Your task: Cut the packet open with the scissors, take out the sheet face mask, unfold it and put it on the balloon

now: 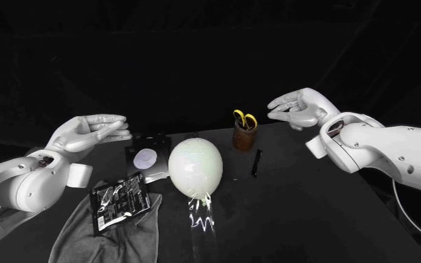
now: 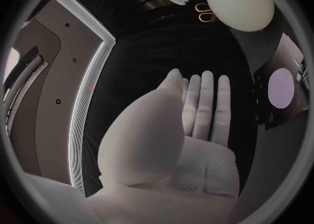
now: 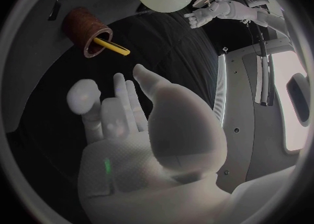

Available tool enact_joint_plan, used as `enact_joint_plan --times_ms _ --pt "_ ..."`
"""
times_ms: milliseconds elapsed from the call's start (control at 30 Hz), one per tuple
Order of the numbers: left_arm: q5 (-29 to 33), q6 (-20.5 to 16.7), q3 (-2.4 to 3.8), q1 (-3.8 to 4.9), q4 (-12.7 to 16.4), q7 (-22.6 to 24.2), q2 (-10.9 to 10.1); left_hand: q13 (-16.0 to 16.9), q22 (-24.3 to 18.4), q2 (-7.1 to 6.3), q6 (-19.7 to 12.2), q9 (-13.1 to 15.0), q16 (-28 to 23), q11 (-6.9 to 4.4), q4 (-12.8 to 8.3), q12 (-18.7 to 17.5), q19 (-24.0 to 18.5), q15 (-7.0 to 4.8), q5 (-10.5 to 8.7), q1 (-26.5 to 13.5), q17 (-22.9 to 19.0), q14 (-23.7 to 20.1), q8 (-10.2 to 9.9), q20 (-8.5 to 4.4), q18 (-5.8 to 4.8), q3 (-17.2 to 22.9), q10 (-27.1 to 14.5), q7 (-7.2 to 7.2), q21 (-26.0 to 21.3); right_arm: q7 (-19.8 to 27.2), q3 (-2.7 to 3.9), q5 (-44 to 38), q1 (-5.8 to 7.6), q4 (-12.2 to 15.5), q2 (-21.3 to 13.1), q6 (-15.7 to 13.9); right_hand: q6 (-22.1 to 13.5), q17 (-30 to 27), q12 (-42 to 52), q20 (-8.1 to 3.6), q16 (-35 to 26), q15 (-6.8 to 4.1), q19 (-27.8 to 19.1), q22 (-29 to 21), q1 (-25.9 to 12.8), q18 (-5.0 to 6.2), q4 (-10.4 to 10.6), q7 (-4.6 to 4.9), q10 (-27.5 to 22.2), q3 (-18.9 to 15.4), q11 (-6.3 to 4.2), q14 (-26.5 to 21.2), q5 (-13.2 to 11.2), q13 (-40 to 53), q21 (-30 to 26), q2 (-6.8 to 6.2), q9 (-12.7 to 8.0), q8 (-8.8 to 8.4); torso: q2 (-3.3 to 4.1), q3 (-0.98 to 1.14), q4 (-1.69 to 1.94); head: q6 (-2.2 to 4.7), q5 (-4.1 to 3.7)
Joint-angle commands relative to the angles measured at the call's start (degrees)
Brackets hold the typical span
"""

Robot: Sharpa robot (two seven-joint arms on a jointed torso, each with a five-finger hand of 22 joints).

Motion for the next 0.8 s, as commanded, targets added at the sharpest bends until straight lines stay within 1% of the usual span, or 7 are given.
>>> enact_joint_plan --times_ms 33,200,233,467,567,633,800 --pt "-3.1 -1.0 -0.08 -0.36 1.6 2.4 -1.0 0.0 0.1 -0.61 0.4 -0.1 0.5 -0.02 0.0 -0.3 0.7 -0.15 0.00 0.0 0.2 0.8 -0.2 -0.21 0.94 0.7 0.6 0.01 0.4 3.6 -0.43 0.0 -0.01 3.3 -0.7 -0.9 1.2 7.0 -1.2 -0.67 1.2 -0.63 3.7 8.2 -0.6 -1.39 0.2 -0.24 2.2 2.5 -0.65 3.4 0.5 0.0 6.0 -0.78 -0.6 0.01 -0.58 0.04 0.20 -1.07 1.88" --pt "-7.3 -2.4 -0.44 -1.32 3.7 3.1 -2.9 0.1 0.5 -1.42 0.9 -0.4 1.8 -0.54 -0.1 -0.2 2.3 -1.04 -0.01 0.0 1.1 3.2 -0.5 -1.10 0.94 2.0 2.7 -0.10 1.5 3.7 -1.12 -3.0 -0.65 7.2 -0.1 0.8 1.9 9.1 -2.4 -1.02 1.3 -0.85 5.5 9.2 -1.1 -1.99 0.6 -0.37 3.4 4.7 -0.96 4.4 0.6 0.0 8.9 -1.53 -1.0 -0.25 -1.18 0.19 0.34 -2.67 5.31" --pt "-8.3 -2.7 -0.54 -1.65 4.1 3.2 -3.2 0.1 0.6 -1.80 1.0 -0.5 2.0 -0.58 -0.1 -0.4 2.6 -1.13 -0.01 -0.2 1.3 3.5 -0.6 -1.31 0.89 2.2 3.0 -0.10 1.8 3.6 -1.24 -4.2 -1.19 8.1 0.5 1.3 1.9 9.2 -2.5 -1.04 1.3 -0.87 5.6 9.2 -1.2 -2.02 0.6 -0.38 3.5 4.8 -0.96 4.4 0.6 0.0 9.1 -1.61 -1.1 -0.27 -1.37 0.24 0.34 -3.34 6.50" --pt "-15.7 -5.1 -0.93 -3.99 6.5 3.5 -5.3 0.0 0.5 -2.73 0.8 -0.8 1.5 -0.38 0.0 -1.0 1.9 -0.70 -0.03 -1.2 1.5 2.3 -1.0 -1.16 0.61 2.8 2.9 -0.01 1.5 2.4 -1.45 -10.0 -4.42 10.2 4.6 3.1 2.0 9.7 -3.1 -1.11 1.3 -0.89 6.1 9.5 -1.5 -2.18 0.8 -0.35 3.8 5.5 -0.94 4.7 0.9 0.0 9.9 -2.04 -1.3 -0.47 -2.21 0.34 0.50 -6.66 11.99" --pt "-18.1 -6.0 -1.07 -4.61 7.1 3.5 -5.9 -0.1 -0.8 -4.04 0.2 -1.1 -0.8 0.43 -0.2 -1.7 -2.4 0.64 -0.01 -2.9 1.0 -1.7 -1.7 0.42 -0.40 3.0 1.5 0.40 -1.2 1.8 -1.47 -11.8 -5.19 10.2 5.8 3.4 1.9 9.7 -3.2 -1.11 1.3 -0.88 6.1 9.5 -1.5 -2.18 0.8 -0.33 3.7 5.6 -0.93 4.7 0.9 0.0 9.8 -2.10 -1.3 -0.52 -2.44 0.39 0.67 -7.52 13.44" --pt "-20.6 -6.9 -1.38 -5.23 7.7 3.6 -6.5 -0.1 -1.2 -4.56 -0.2 -1.3 -1.8 0.77 -0.1 -1.8 -4.1 1.21 -0.05 -3.5 0.8 -3.3 -2.0 1.09 -0.65 3.0 0.5 0.66 -2.3 1.3 -1.48 -13.4 -5.84 10.1 7.0 3.6 1.8 9.8 -3.7 -1.08 1.2 -0.80 6.1 9.6 -1.7 -2.19 1.0 -0.21 3.6 5.9 -0.82 4.7 1.0 0.0 9.9 -2.43 -1.4 -0.72 -2.60 0.42 0.74 -8.46 15.10" --pt "-27.6 -10.9 -2.99 -6.53 8.8 3.6 -7.9 -0.2 -1.5 -5.84 -1.9 -1.9 -4.9 2.17 -0.4 -1.9 -8.5 2.96 0.02 -4.2 -0.3 -8.2 -3.3 2.03 -1.55 2.9 -3.8 1.54 -5.1 0.1 -1.48 -16.8 -6.92 9.5 9.6 3.3 1.2 9.6 -4.4 -0.98 1.1 -0.61 6.0 9.5 -2.1 -2.14 1.2 0.06 3.2 6.3 -0.53 4.7 1.0 0.0 9.6 -2.95 -1.7 -1.15 -2.92 0.55 1.10 -9.78 17.77"
